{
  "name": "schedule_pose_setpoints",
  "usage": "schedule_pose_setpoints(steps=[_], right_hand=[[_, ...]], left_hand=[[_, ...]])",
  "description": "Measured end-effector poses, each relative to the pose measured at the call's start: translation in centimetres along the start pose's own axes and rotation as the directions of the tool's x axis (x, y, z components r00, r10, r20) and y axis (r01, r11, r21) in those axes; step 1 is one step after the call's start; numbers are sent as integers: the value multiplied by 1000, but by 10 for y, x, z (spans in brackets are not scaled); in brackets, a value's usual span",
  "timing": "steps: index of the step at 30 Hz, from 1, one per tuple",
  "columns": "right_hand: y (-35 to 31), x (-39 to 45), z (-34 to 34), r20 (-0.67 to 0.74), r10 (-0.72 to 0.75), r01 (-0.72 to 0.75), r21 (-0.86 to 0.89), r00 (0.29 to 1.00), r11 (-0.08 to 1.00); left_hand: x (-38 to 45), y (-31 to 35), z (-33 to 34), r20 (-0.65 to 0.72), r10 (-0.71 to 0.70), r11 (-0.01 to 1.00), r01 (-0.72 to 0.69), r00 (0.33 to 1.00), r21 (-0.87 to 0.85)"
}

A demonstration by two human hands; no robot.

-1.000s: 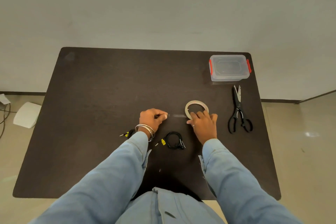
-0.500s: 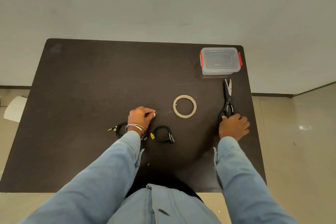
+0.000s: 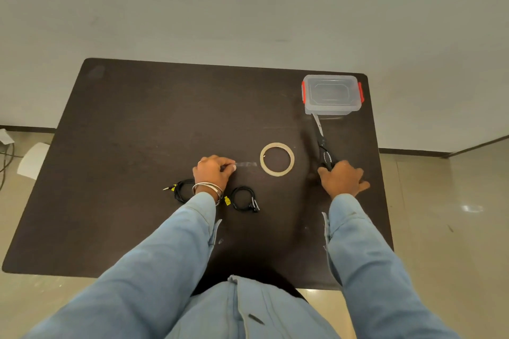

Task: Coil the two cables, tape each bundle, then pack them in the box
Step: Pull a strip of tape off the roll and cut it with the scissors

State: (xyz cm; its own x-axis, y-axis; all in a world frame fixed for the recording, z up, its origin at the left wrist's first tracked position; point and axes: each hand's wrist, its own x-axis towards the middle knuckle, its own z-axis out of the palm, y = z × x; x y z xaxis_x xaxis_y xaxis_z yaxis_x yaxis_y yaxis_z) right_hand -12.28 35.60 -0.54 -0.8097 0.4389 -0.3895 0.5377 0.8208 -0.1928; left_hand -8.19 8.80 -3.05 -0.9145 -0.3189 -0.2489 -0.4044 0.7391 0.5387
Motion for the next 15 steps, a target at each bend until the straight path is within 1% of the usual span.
schedule_pose_setpoints(steps=[2,3,4,6,9,11,15], right_hand=[[-4,-4,-7,61,-115,108,109,992,988],[-7,-7,-13,98,-195,181,134,976,974],[-9,-8,-19,134,-279,266,106,951,958],[-14,-11,-32,227,-411,436,-67,883,898],[-19,-13,-45,358,-505,612,-334,786,717],[-18,-12,-49,372,-552,665,-455,746,592],[-13,-8,-57,362,-621,699,-544,695,465]], left_hand=[[-1,2,0,-29,-2,1000,3,1000,28],[-1,3,-1,-42,1,999,1,999,48],[-1,4,-1,-53,7,997,-3,999,71],[-2,7,-1,-80,21,995,-13,997,103],[-3,10,-1,-116,30,993,-17,993,117],[-3,12,-2,-121,38,989,-20,992,145],[-5,14,-2,-135,48,980,-21,990,197]])
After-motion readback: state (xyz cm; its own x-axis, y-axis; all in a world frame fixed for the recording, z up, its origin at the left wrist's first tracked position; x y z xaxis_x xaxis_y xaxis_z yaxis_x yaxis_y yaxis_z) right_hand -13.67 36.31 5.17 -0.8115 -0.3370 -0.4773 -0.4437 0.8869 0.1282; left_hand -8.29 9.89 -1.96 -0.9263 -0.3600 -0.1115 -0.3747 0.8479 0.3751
